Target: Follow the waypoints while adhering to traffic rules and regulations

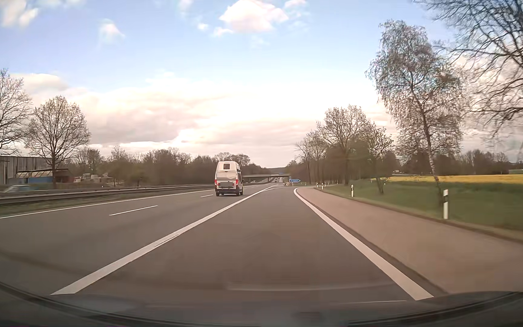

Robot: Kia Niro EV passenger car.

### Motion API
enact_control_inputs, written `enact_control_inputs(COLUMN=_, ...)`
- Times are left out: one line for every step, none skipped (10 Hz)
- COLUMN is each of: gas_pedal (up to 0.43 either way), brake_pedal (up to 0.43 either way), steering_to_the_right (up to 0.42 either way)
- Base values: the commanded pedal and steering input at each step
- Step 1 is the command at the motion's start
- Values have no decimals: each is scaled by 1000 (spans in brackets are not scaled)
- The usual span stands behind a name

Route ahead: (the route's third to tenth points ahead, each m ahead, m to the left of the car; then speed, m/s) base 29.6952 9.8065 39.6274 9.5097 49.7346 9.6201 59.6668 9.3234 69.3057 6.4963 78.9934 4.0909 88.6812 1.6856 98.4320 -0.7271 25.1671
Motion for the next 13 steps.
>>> enact_control_inputs(gas_pedal=0, brake_pedal=213, steering_to_the_right=0)
enact_control_inputs(gas_pedal=0, brake_pedal=213, steering_to_the_right=0)
enact_control_inputs(gas_pedal=0, brake_pedal=213, steering_to_the_right=0)
enact_control_inputs(gas_pedal=0, brake_pedal=213, steering_to_the_right=0)
enact_control_inputs(gas_pedal=0, brake_pedal=213, steering_to_the_right=0)
enact_control_inputs(gas_pedal=0, brake_pedal=213, steering_to_the_right=0)
enact_control_inputs(gas_pedal=0, brake_pedal=213, steering_to_the_right=0)
enact_control_inputs(gas_pedal=0, brake_pedal=207, steering_to_the_right=0)
enact_control_inputs(gas_pedal=0, brake_pedal=201, steering_to_the_right=0)
enact_control_inputs(gas_pedal=0, brake_pedal=189, steering_to_the_right=0)
enact_control_inputs(gas_pedal=0, brake_pedal=189, steering_to_the_right=0)
enact_control_inputs(gas_pedal=0, brake_pedal=183, steering_to_the_right=1)
enact_control_inputs(gas_pedal=0, brake_pedal=183, steering_to_the_right=2)
